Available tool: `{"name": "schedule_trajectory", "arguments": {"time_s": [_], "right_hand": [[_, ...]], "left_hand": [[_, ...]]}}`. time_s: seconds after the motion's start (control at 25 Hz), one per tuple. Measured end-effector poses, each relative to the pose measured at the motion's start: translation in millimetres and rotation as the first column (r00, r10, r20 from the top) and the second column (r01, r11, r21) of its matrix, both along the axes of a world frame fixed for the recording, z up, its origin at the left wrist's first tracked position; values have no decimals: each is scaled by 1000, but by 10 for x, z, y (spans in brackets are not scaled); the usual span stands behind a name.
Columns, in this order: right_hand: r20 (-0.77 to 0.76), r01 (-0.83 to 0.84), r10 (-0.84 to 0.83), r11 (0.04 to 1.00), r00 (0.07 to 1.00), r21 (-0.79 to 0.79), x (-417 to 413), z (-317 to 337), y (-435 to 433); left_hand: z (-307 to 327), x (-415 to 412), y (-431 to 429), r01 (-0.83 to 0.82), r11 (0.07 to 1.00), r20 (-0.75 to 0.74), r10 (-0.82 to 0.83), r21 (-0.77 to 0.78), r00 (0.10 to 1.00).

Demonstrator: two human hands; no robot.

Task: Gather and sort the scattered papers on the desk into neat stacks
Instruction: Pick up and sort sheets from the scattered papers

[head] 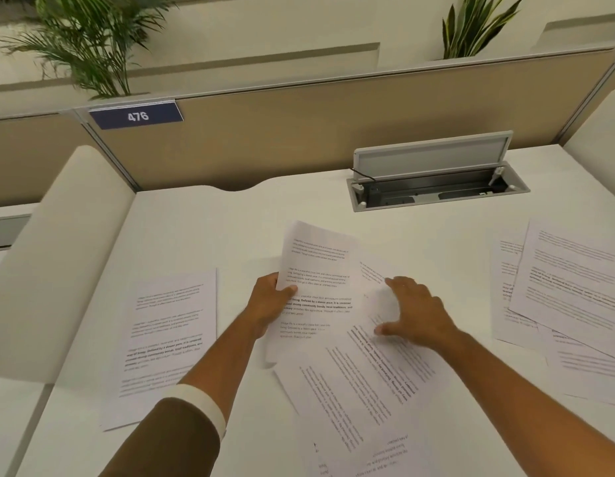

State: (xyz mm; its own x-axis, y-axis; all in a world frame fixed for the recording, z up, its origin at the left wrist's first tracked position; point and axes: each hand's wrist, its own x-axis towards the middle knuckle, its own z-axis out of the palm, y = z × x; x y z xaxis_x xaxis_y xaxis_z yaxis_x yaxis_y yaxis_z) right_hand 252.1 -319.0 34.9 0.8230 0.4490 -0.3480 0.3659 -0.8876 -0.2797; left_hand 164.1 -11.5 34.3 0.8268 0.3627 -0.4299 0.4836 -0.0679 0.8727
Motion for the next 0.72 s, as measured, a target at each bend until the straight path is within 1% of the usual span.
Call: {"name": "schedule_trajectory", "arguments": {"time_s": [0.04, 0.08, 0.16, 0.24, 0.28, 0.32, 0.36, 0.44, 0.6, 0.72], "right_hand": [[42, -130, 130, 991, 991, -20, -72, -46, 51], [48, -253, 253, 967, 966, -21, -138, -87, 103], [22, -419, 419, 908, 908, -7, -245, -155, 230], [28, -508, 511, 858, 859, -70, -287, -180, 371], [40, -536, 544, 835, 838, -124, -284, -173, 433], [53, -552, 569, 814, 821, -181, -268, -151, 489], [57, -561, 586, 795, 808, -229, -243, -121, 532], [39, -566, 594, 783, 804, -257, -184, -63, 576], [18, -566, 580, 800, 814, -200, -138, -37, 537], [13, -555, 563, 819, 827, -144, -182, -67, 496]], "left_hand": [[-23, 6, 6, 20, 998, 0, -20, 67, 1000], [-53, 20, 12, 44, 989, -3, -44, 144, 999], [-106, 64, 11, 106, 931, -34, -100, 350, 994], [-145, 120, -3, 179, 793, -132, -124, 583, 983], [-158, 129, -9, 225, 722, -204, -117, 654, 972], [-170, 130, -15, 271, 675, -267, -113, 687, 957], [-183, 127, -18, 307, 650, -306, -118, 695, 945], [-226, 122, -13, 340, 630, -334, -134, 698, 933], [-275, 103, -2, 343, 608, -327, -142, 716, 934], [-272, 85, -45, 327, 640, -303, -151, 695, 941]]}}
